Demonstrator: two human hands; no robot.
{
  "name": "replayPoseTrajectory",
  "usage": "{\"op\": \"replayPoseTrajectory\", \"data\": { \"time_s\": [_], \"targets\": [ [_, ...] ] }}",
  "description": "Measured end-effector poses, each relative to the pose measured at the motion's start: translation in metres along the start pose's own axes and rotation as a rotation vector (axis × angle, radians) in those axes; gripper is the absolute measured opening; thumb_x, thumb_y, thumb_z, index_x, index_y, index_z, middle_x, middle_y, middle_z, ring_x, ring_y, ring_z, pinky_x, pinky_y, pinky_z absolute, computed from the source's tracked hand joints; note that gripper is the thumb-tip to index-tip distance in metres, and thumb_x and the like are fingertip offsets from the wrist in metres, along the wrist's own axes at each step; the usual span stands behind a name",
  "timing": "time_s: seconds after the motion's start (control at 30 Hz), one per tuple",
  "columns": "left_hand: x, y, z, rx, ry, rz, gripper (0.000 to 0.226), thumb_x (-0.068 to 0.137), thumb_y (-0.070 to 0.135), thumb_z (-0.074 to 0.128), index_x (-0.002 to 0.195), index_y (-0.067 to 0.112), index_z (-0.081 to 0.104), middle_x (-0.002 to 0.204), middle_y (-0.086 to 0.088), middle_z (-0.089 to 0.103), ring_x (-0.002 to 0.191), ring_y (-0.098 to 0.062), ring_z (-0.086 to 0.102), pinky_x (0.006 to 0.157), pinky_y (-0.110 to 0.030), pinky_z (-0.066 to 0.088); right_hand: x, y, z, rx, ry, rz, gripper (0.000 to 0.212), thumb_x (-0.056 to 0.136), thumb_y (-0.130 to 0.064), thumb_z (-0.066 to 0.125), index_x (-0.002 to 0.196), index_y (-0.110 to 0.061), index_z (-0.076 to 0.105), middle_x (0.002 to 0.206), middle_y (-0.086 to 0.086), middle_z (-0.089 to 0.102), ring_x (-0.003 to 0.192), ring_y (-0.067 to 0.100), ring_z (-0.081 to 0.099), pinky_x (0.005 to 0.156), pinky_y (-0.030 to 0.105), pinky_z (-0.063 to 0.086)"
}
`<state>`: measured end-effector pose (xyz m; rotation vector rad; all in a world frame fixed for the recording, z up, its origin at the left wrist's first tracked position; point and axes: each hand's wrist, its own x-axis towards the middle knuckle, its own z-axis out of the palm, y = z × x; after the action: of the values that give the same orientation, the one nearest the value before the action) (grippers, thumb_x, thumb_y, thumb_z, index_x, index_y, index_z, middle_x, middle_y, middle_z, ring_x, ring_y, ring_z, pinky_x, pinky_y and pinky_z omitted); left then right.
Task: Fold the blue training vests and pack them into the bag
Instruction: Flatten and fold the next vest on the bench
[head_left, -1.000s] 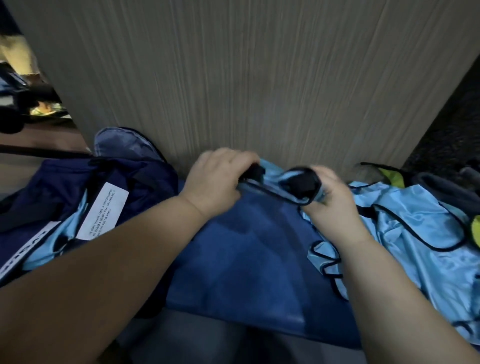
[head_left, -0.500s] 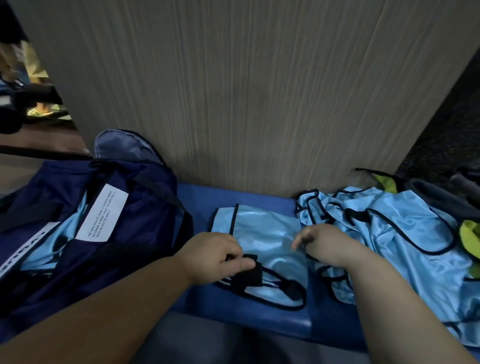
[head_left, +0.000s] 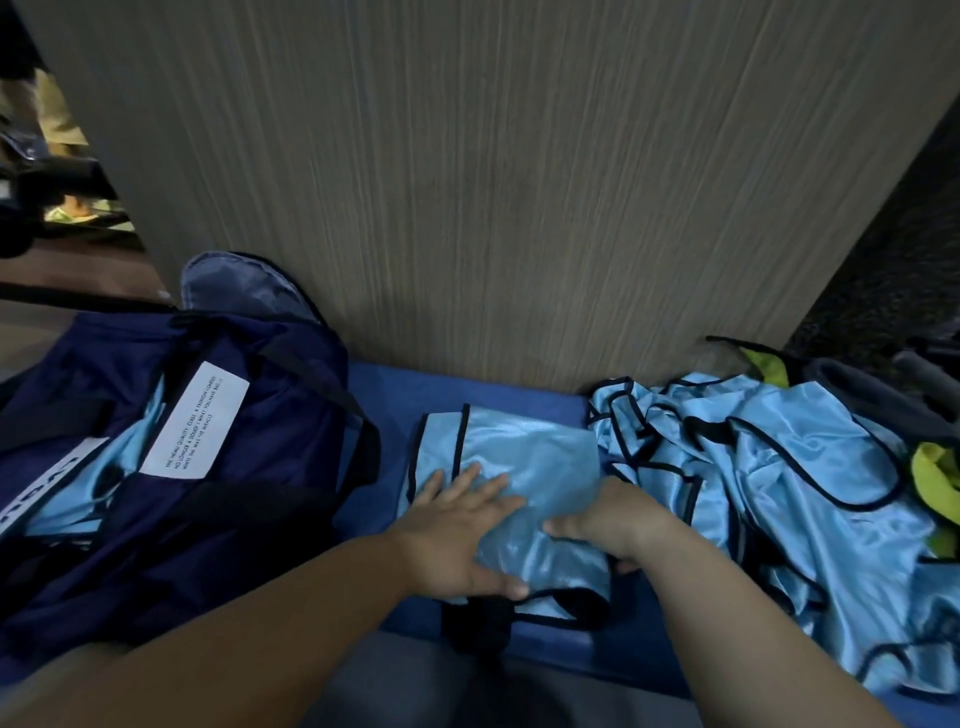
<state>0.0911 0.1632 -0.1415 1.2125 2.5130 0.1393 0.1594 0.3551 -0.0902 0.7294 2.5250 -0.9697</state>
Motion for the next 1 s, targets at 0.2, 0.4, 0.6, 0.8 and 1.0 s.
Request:
{"op": "replayPoseTrajectory", "data": {
  "time_s": [0.2, 0.4, 0.6, 0.8, 1.0],
  "targets": [
    [0.002, 0.018, 0.002, -0.088, 0.004, -0.021, 0.09, 0.084, 0.078, 0.04, 0.153, 0.042, -0.004, 0.161, 0.015, -0.015, 0.144, -0.012, -0.028, 0.118, -0.047, -0.016, 0.007, 0.004, -0.007, 0.384, 0.101, -0.03, 0.064, 0.065, -0.012, 0.079, 0.125, -0.011, 0.056, 0.103, 0.006, 0.07, 0.092, 0.024, 0.068, 0.086, 0.04, 0.057],
    [-0.006, 0.028, -0.007, -0.69, 0.17, -0.046, 0.064, 0.094, 0.061, 0.04, 0.151, 0.04, 0.021, 0.158, 0.014, 0.019, 0.148, -0.01, 0.004, 0.12, -0.032, 0.008, -0.003, -0.006, -0.029, 0.295, 0.138, -0.111, 0.073, 0.058, -0.021, 0.073, 0.129, -0.022, 0.056, 0.101, 0.001, 0.071, 0.089, 0.021, 0.069, 0.081, 0.036, 0.057],
    [-0.015, 0.005, -0.02, -1.294, 0.496, -0.208, 0.032, 0.094, 0.06, 0.03, 0.107, 0.041, 0.053, 0.123, 0.017, 0.058, 0.115, -0.002, 0.053, 0.098, -0.021, 0.039, -0.011, -0.046, 0.007, 0.151, 0.089, -0.269, 0.08, 0.071, -0.021, 0.072, 0.143, -0.033, 0.04, 0.116, -0.001, 0.067, 0.1, 0.018, 0.066, 0.089, 0.033, 0.055],
    [-0.015, -0.008, -0.018, -1.718, 0.392, -0.194, 0.053, 0.098, 0.059, 0.029, 0.126, 0.025, 0.057, 0.134, 0.001, 0.059, 0.124, -0.015, 0.055, 0.111, -0.037, 0.037, -0.016, -0.067, 0.046, 0.001, -0.092, -0.367, 0.097, 0.082, -0.027, 0.07, 0.157, -0.028, 0.007, 0.149, 0.002, 0.04, 0.128, 0.018, 0.046, 0.097, 0.022, 0.041],
    [-0.009, -0.019, -0.013, -0.834, 0.753, -0.477, 0.05, 0.093, 0.03, 0.061, 0.139, 0.018, 0.043, 0.136, -0.001, 0.05, 0.123, -0.015, 0.044, 0.1, -0.024, 0.033, -0.005, -0.057, 0.045, 0.227, -0.155, -0.383, 0.05, 0.088, -0.018, 0.066, 0.134, -0.024, 0.049, 0.108, -0.005, 0.067, 0.09, 0.009, 0.064, 0.081, 0.026, 0.054]
  ]
}}
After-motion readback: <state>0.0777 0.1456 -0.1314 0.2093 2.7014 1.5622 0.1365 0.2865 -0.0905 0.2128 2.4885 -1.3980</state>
